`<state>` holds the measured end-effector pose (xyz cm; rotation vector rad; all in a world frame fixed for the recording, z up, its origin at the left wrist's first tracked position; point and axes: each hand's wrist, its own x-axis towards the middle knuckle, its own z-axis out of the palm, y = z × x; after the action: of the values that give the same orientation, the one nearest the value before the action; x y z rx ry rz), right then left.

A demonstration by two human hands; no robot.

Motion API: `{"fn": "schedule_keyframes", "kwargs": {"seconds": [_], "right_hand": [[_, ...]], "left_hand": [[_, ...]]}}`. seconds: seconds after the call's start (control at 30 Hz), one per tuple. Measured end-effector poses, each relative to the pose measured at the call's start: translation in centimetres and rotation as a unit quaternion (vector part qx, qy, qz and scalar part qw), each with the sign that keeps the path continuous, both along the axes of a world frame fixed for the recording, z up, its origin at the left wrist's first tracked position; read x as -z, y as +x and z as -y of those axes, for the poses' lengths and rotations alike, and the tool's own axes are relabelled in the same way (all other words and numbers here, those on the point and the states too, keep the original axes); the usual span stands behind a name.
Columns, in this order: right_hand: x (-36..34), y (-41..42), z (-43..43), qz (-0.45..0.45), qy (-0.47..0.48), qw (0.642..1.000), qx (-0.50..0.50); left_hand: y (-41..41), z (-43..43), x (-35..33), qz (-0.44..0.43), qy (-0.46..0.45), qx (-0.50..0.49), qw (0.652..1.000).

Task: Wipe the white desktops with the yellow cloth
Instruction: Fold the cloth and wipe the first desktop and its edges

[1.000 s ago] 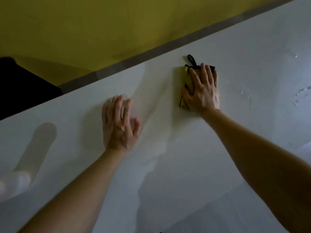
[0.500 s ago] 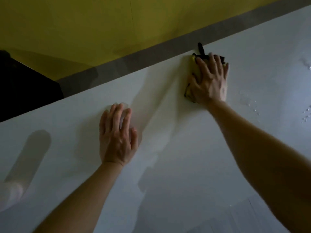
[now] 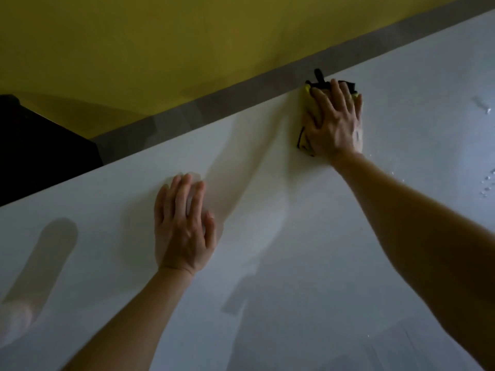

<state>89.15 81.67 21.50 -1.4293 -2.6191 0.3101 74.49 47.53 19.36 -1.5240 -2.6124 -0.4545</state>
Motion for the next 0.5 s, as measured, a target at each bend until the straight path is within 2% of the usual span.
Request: {"fn": "schedule_keyframes", "kwargs": {"seconds": [0.03,0.07,0.1,0.17,0.2,0.27,0.3,0.37,0.43,0.5], "right_hand": [[0.0,-1.4,2.2,0.009,-0.005,1.0,0.003],[-0.1,-3.3,5.3,0.004,0.002,0.999,-0.037],[0.0,-5.4,8.7,-0.009,0.012,0.993,-0.116],[0.2,-8.8,14.6,0.003,0.009,0.956,-0.293],[0.2,-9.5,16.1,0.006,0.003,0.938,-0.346],[0.6,-9.0,15.1,-0.022,-0.001,0.93,-0.367],[0.9,-7.8,13.2,-0.048,-0.003,0.939,-0.341],[1.2,-3.6,8.0,-0.07,0.005,0.973,-0.219],[0.7,1.7,2.3,-0.041,0.002,0.997,-0.066],[-0.2,5.0,-0.3,-0.011,-0.016,0.998,0.063]], "left_hand": [[-0.1,0.0,0.0,-0.002,-0.002,0.0,1.0],[-0.1,0.0,0.0,-0.007,-0.004,0.002,1.0],[-0.1,0.1,0.1,-0.013,-0.006,0.002,1.0],[-0.1,0.4,0.4,-0.021,-0.011,-0.004,1.0],[0.0,0.5,0.4,-0.022,-0.012,-0.007,1.0],[0.1,0.4,0.4,-0.026,-0.008,-0.005,1.0],[0.1,0.3,0.4,-0.028,-0.006,-0.001,1.0],[0.2,0.2,0.3,-0.03,-0.003,0.007,1.0],[0.3,0.1,0.1,-0.027,-0.002,0.002,1.0],[0.3,0.1,0.1,-0.024,-0.011,0.011,1.0]]}}
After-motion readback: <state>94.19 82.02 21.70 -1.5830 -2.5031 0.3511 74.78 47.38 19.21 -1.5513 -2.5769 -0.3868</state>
